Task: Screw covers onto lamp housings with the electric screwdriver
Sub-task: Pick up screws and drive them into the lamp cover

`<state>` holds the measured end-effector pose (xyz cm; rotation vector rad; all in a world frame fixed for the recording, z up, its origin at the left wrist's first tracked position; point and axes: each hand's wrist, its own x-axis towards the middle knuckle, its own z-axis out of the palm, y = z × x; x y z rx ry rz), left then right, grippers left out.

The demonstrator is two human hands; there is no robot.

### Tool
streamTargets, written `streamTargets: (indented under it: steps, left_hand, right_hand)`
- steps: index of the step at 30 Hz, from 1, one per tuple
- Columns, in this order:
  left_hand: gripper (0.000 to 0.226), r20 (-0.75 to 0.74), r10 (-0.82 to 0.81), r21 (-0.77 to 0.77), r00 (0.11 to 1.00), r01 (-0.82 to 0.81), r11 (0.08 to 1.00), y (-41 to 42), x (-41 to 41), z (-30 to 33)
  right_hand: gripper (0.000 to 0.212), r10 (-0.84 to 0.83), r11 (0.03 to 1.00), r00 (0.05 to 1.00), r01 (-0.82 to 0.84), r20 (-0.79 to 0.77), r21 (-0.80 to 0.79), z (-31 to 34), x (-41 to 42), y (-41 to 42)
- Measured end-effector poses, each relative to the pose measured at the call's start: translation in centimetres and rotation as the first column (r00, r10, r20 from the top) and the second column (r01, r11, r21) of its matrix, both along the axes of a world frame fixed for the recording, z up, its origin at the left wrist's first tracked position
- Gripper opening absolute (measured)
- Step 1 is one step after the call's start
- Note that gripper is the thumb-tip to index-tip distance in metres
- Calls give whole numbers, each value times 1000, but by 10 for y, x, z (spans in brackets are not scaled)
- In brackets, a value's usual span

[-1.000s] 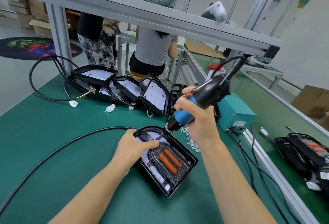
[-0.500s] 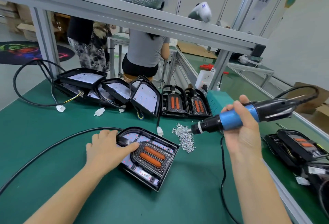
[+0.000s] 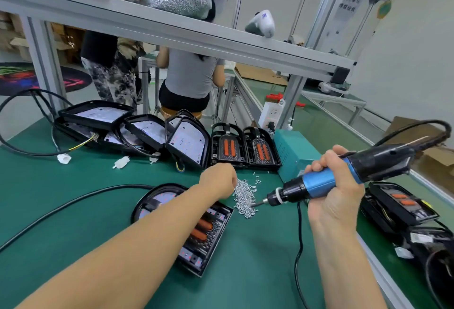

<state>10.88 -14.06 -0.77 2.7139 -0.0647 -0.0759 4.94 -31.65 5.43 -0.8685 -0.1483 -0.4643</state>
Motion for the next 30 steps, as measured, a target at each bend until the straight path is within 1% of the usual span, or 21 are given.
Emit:
streamTargets:
  steps: [2, 4, 6, 9, 12, 14, 17, 18, 23, 25, 27, 28, 29, 30]
  left_hand:
    - [25, -59, -6, 27, 998, 7, 1000, -4, 9, -5]
    - [26, -85, 4, 57, 996, 1, 998, -5, 16, -10]
    - [25, -93, 11, 87, 996, -3, 996, -6, 22, -12]
    - [10, -92, 2, 156, 996, 13, 988, -14, 27, -12]
    - [7, -53, -11, 206, 999, 22, 978, -25, 28, -12]
    - [10, -11, -15, 241, 1000, 17, 970, -29, 28, -14]
    - [30, 39, -10, 303, 999, -3, 953, -32, 28, -15]
    - [33, 46, -13, 321, 999, -2, 947, -33, 28, -16]
    - [21, 28, -33, 389, 999, 19, 921, -31, 24, -18]
    - [21, 16, -46, 409, 999, 35, 912, -31, 22, -17]
    - [17, 13, -48, 394, 999, 39, 918, -31, 21, -16]
    - [18, 22, -41, 362, 999, 30, 932, -31, 20, -13]
    - [22, 38, -28, 298, 999, 16, 955, -30, 20, -10]
    - [25, 57, -18, 201, 998, 6, 980, -29, 19, -6]
  right_hand:
    - [18, -31, 1000, 1000, 31, 2, -3, -1, -1, -2]
    - [19, -48, 999, 999, 48, -2, -3, -2, -2, -6]
    - [20, -53, 999, 999, 53, -9, -1, -2, -2, -10]
    - [20, -47, 999, 999, 47, -15, 8, -3, -2, -17]
    - [20, -58, 998, 998, 59, -22, 16, -4, -1, -23]
    - [21, -63, 998, 998, 63, -22, 12, -4, 0, -24]
    - [21, -67, 998, 998, 68, -19, 5, -4, 2, -23]
    - [21, -70, 998, 997, 70, -17, 2, -4, 2, -22]
    - [20, -62, 998, 998, 62, -15, -6, -7, 1, -18]
    - [19, -59, 998, 998, 59, -11, -10, -7, 0, -16]
    - [19, -62, 998, 998, 62, -4, -13, -6, 0, -16]
    - [19, -63, 998, 998, 63, -1, -13, -6, 0, -17]
    - [19, -62, 998, 998, 62, 4, -12, -5, -1, -18]
    - [18, -60, 998, 998, 60, 9, -10, -4, -1, -18]
